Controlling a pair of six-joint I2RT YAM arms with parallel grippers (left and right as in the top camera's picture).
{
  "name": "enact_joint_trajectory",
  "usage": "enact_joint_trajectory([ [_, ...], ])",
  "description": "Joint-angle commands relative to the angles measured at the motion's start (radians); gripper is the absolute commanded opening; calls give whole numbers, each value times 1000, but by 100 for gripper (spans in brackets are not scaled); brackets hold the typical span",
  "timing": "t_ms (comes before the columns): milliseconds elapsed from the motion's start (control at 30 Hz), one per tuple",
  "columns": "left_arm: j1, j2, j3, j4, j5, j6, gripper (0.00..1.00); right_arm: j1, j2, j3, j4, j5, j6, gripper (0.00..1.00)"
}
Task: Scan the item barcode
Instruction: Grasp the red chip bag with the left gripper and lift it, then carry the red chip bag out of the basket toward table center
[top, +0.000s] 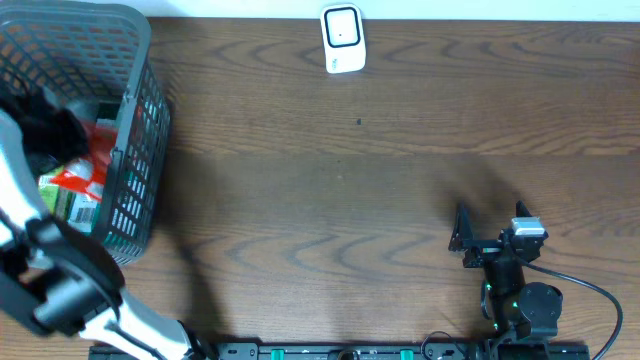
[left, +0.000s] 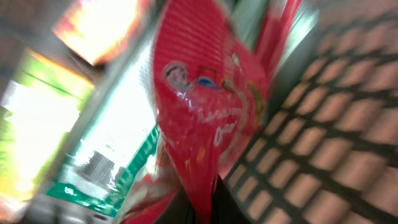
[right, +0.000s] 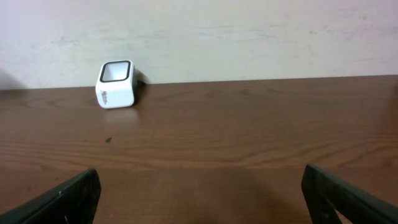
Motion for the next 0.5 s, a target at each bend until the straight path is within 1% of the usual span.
enact_joint_trajectory([
  [0, -2, -151, 43, 45, 13, -30, 8, 10, -5, -1, -4, 2, -2, 99],
  [300, -2, -411, 43, 175, 13, -191, 7, 10, -5, -1, -4, 2, -2, 99],
  [400, -2, -486, 43, 197, 16, -257, 7, 10, -5, -1, -4, 2, -2, 99],
  [467, -3, -534, 43, 207, 56, -298, 8, 10, -5, -1, -4, 2, -2, 99],
])
